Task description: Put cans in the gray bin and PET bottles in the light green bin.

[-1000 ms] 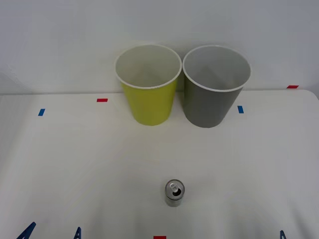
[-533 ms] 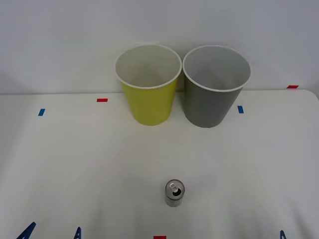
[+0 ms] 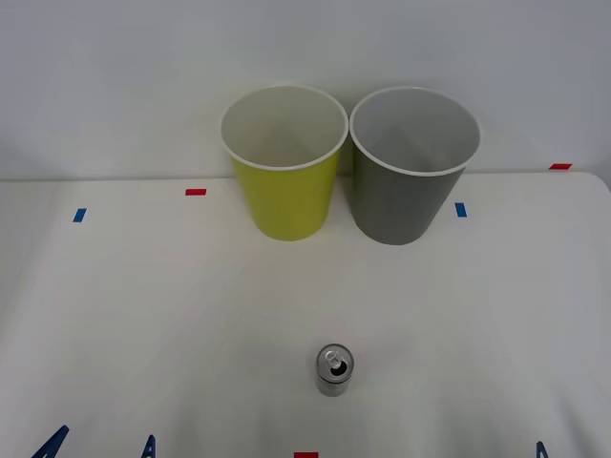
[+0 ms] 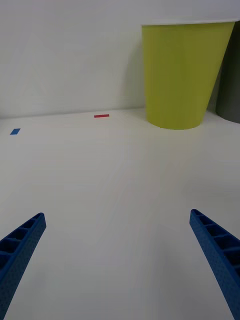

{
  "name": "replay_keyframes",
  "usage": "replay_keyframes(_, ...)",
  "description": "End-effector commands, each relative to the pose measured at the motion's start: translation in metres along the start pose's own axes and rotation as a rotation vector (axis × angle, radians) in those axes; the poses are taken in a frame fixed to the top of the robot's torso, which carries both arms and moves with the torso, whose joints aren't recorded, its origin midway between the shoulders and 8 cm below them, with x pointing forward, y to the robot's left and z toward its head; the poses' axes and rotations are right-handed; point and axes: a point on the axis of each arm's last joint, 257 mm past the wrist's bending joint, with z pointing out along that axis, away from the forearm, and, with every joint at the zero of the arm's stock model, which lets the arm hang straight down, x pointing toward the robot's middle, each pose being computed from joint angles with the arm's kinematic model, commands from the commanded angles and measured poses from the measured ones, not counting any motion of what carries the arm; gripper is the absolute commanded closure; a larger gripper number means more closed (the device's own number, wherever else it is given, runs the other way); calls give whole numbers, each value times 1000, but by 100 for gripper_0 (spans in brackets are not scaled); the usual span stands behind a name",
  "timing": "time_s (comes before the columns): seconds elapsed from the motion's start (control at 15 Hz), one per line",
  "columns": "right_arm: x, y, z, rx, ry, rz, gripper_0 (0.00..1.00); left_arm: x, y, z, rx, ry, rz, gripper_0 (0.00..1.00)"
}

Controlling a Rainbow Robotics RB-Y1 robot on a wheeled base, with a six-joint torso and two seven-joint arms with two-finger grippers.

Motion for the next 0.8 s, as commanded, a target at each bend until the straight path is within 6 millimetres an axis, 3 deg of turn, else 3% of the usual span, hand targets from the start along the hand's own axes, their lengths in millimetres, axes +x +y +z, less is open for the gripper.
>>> replay_keyframes(0.07,0,0,0,0,0,0,0,0,0,0,0,0,0,0)
replay_keyframes(0.8,0,0,0,0,0,0,0,0,0,0,0,0,0,0)
